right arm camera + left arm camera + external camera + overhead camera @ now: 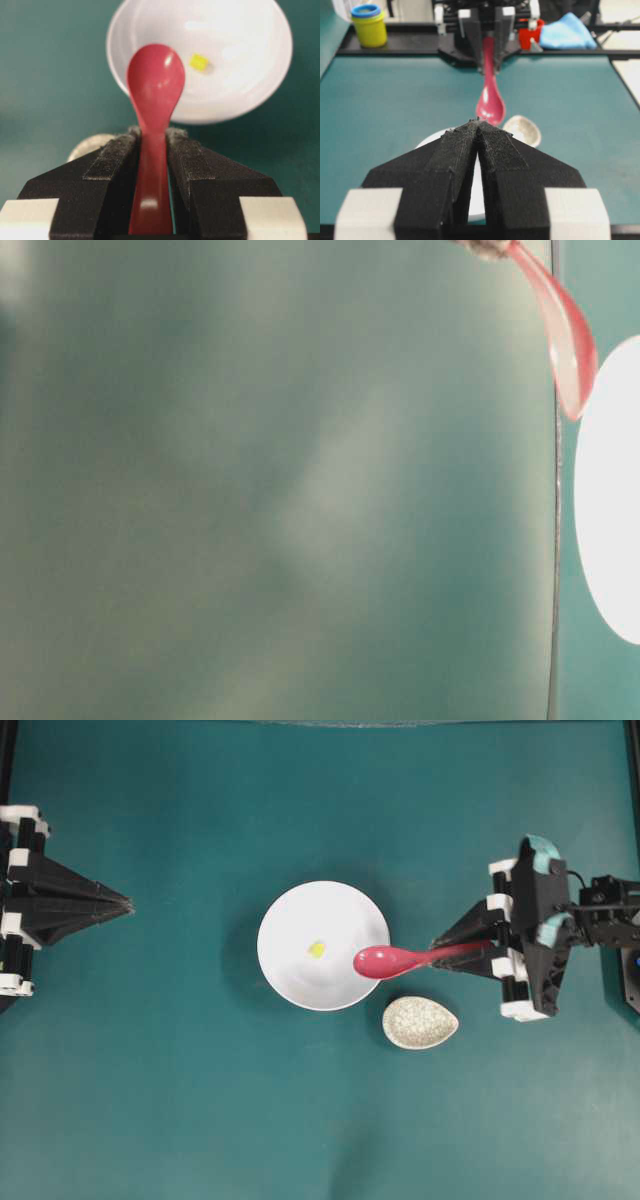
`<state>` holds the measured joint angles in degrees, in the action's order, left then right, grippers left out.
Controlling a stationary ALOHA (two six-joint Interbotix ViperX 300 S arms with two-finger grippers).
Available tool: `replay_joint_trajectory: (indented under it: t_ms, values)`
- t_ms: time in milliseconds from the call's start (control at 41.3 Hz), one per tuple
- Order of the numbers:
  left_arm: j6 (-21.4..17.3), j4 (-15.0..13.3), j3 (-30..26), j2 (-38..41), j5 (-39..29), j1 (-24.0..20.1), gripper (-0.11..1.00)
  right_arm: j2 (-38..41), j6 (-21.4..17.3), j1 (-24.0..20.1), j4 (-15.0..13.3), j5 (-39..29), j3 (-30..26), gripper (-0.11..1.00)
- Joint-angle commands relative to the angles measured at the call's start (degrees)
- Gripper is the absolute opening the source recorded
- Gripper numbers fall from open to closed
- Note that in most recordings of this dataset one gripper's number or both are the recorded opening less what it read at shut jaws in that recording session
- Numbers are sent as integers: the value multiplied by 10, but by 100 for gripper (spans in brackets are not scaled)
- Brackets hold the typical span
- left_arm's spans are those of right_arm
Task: Scoop the yellow hexagonal prism block from the bowl with a spoon using the right arm.
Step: 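Lift the pink spoon and carry it over the white bowl, then lower the spoon bowl into the white bowl beside the yellow block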
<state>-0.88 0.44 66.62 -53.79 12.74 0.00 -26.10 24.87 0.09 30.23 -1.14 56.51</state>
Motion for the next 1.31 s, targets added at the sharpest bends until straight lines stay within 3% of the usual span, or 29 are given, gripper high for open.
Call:
replay_joint_trajectory:
  t_ms: [0,630,1018,1285]
  values:
    - [0,2,-11,4,3,-1,5,3,1,18,-2,-37,-32,24]
    - [-1,2,-11,4,-17,-1,5,138,-5,83,-16,-249,-191,24]
    - [-2,7,-11,4,-17,-1,5,192,-9,98,-26,-290,-250,24]
    - [-2,7,-10,4,-18,-1,5,208,-22,98,-27,-290,-250,24]
